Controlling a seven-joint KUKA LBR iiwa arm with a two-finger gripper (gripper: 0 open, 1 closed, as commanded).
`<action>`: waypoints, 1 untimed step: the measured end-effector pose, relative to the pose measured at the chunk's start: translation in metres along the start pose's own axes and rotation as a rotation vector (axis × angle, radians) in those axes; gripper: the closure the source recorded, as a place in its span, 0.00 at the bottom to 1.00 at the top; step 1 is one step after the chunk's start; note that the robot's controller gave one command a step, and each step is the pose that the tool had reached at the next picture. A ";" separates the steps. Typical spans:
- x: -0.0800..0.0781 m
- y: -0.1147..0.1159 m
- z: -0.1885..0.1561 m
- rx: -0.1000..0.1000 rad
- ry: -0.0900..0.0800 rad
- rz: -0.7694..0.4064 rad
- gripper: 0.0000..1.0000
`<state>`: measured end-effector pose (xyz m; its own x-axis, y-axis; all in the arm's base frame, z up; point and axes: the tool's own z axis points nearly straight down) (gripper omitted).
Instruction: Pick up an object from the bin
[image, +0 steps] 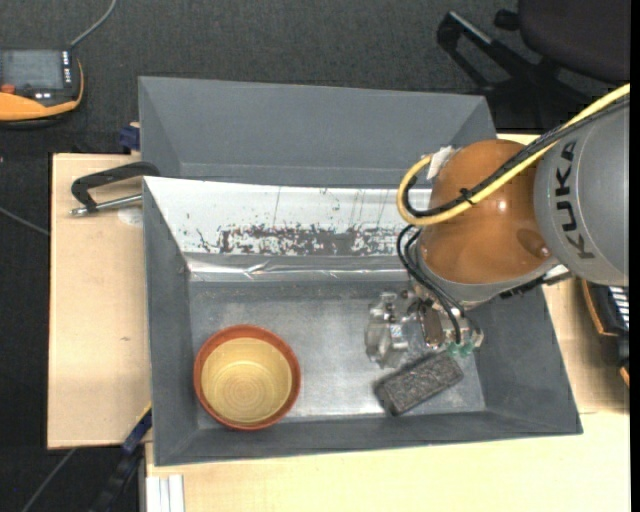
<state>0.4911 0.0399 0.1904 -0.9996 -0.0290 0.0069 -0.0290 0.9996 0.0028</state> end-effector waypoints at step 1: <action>0.000 0.000 0.000 0.000 0.000 0.000 0.00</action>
Offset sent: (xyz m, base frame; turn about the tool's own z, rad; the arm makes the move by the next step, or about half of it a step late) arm 0.0000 0.0000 0.0000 0.0000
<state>0.4911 0.0399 0.1904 -0.9996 -0.0289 0.0068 -0.0289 0.9996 0.0029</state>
